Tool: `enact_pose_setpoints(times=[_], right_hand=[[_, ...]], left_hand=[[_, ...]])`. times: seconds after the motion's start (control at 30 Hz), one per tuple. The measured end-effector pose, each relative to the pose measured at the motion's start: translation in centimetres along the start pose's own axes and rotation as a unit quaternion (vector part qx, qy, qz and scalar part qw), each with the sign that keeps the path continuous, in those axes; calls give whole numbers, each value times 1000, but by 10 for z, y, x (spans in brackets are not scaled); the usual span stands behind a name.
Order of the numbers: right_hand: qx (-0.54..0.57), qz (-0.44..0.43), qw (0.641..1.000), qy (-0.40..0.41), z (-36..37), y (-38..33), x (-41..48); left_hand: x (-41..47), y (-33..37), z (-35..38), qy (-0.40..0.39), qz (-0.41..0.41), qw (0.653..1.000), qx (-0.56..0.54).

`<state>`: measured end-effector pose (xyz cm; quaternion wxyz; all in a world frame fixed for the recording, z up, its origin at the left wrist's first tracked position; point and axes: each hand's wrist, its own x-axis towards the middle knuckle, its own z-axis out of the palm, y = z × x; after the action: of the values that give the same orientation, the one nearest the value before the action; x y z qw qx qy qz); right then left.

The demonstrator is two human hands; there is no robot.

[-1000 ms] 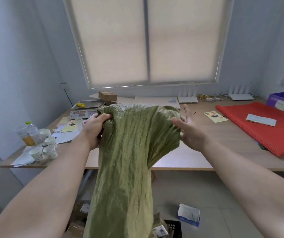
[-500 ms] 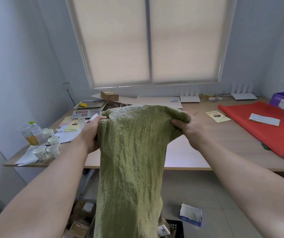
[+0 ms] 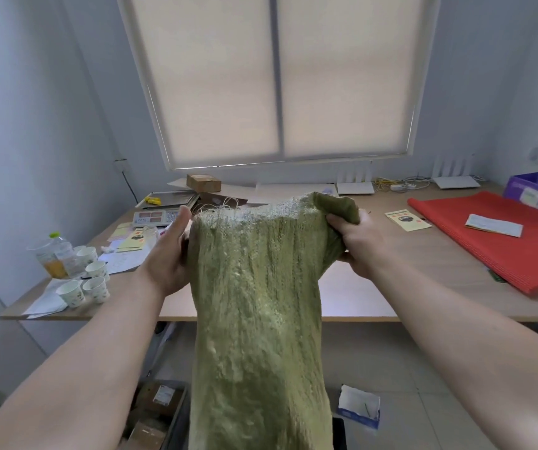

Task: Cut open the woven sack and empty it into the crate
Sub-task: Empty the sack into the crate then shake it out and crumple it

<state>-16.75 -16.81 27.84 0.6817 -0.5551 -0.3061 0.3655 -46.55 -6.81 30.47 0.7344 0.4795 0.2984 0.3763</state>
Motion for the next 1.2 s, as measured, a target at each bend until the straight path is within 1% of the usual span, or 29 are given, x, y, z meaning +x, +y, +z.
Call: enact_pose_setpoints(times=[0.07, 0.2, 0.3, 0.37, 0.47, 0.53, 0.57, 0.63, 0.73, 0.8, 0.87, 0.93, 1.03, 1.13, 1.2], right_hand=[[8, 24, 1000, 19, 1, 3, 2], [37, 74, 996, 33, -2, 12, 8], [63, 99, 993, 26, -4, 12, 7], [87, 81, 993, -13, -4, 10, 4], [131, 40, 983, -122, -7, 10, 4], [102, -10, 977, -188, -7, 11, 3], [66, -39, 977, -198, -4, 12, 2], [-8, -77, 980, -184, 1, 12, 2], [-37, -81, 986, -141, 5, 9, 3], [-66, -76, 989, -109, 6, 8, 3], [-96, -68, 990, -84, 6, 8, 2], [-80, -60, 992, -73, 4, 10, 4], [-45, -15, 996, -75, 1, 9, 5], [-33, 77, 993, -81, -1, 9, 4], [-27, 132, 987, -85, 0, 8, 3]], left_hand=[[0, 2, 0, -24, 28, 999, 32], [3, 6, 4, -30, 49, 990, 129], [6, 8, 8, -1, 78, 984, 160], [8, 9, 8, 20, 84, 981, 174], [14, 7, 6, 62, 91, 978, 180], [17, 4, 4, 88, 103, 976, 171], [17, 3, 3, 90, 103, 977, 162], [11, 3, 5, 77, 90, 983, 140], [2, 3, 8, 38, 88, 988, 117], [-4, 3, 13, 13, 97, 986, 136], [-4, 2, 16, 5, 102, 980, 169], [-1, 3, 14, 2, 99, 978, 182], [-1, 7, 12, -8, 108, 971, 214], [-2, 6, 17, 29, 128, 949, 288], [-2, 6, 18, 65, 139, 936, 318]])
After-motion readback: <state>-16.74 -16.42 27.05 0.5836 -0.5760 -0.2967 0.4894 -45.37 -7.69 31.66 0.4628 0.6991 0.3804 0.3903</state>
